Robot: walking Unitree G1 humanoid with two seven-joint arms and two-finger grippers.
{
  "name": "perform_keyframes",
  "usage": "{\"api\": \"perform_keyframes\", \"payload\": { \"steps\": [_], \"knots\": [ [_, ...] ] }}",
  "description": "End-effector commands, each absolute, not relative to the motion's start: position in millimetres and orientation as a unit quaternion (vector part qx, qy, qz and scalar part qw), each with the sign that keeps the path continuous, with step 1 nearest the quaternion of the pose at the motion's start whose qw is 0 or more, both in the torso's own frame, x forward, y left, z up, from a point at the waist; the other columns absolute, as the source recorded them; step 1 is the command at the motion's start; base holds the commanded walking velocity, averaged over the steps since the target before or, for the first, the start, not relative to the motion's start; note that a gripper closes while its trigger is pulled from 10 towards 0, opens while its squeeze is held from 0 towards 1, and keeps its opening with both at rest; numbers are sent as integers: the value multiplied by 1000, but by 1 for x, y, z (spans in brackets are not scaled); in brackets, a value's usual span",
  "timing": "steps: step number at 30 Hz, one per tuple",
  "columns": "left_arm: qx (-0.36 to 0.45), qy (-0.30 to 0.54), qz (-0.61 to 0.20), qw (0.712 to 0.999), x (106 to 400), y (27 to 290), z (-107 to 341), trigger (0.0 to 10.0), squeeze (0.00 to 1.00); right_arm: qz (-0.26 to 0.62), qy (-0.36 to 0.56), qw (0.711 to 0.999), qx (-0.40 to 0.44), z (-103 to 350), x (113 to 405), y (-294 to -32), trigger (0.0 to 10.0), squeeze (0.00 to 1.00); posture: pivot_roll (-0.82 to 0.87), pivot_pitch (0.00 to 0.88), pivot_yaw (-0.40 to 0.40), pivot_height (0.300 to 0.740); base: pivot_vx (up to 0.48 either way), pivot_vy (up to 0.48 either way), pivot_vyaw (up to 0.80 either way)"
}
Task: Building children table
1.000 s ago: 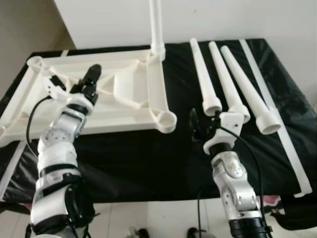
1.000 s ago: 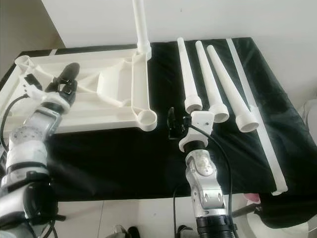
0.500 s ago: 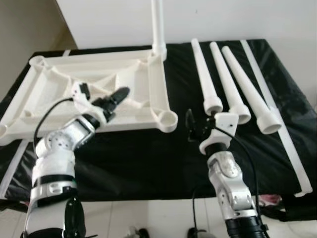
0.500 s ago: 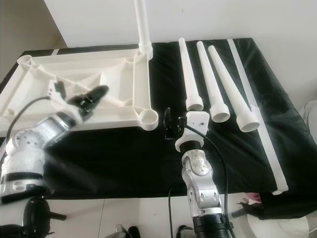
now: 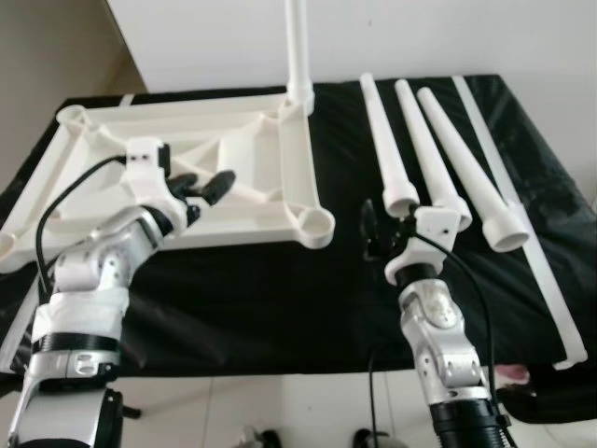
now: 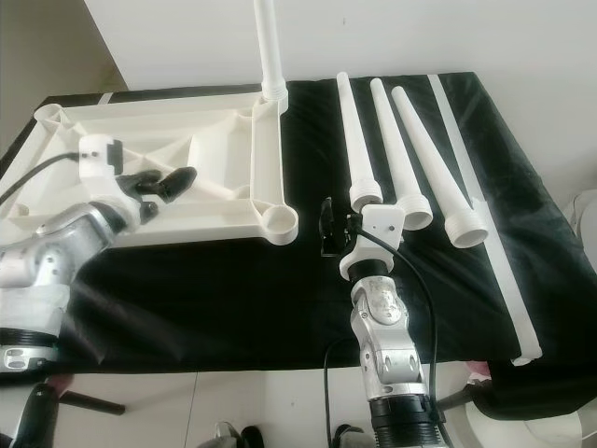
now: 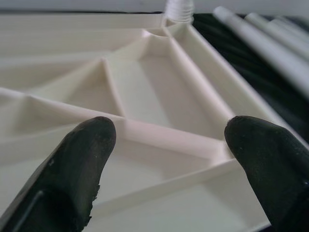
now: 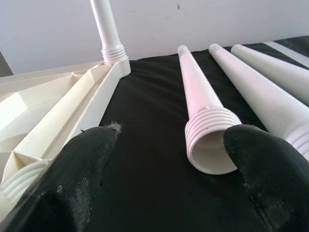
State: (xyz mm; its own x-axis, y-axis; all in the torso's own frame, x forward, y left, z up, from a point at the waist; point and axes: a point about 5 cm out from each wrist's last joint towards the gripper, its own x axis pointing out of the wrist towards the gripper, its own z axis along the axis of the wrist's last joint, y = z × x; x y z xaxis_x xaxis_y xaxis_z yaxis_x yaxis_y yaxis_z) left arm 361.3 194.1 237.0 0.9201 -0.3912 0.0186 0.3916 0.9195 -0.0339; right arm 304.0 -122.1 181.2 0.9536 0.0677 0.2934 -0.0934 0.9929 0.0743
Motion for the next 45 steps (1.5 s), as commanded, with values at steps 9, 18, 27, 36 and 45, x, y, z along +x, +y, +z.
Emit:
{"api": "perform_keyframes", "payload": {
  "steps": [9,18,27,36,45],
  "knots": [
    [177,-69,-231,954,360,196,249,10000,0,43,-141,988,48,177,306,-121,10000,0,-96,160,78,740,0,0,0],
    [164,-99,-228,955,359,199,245,0,0,39,-141,988,49,176,306,-123,10000,0,-96,163,79,740,0,0,0],
    [211,-97,-215,949,361,205,242,0,0,38,-141,988,48,176,306,-123,10000,0,-92,168,76,740,0,0,0],
    [253,-82,-209,941,366,207,234,8941,0,39,-141,988,47,175,306,-122,10000,0,-92,169,79,740,0,0,0],
    [-23,-49,-166,985,375,212,222,10000,1000,37,-140,988,46,174,305,-123,10000,0,-99,168,78,740,0,0,0]
  ]
}}
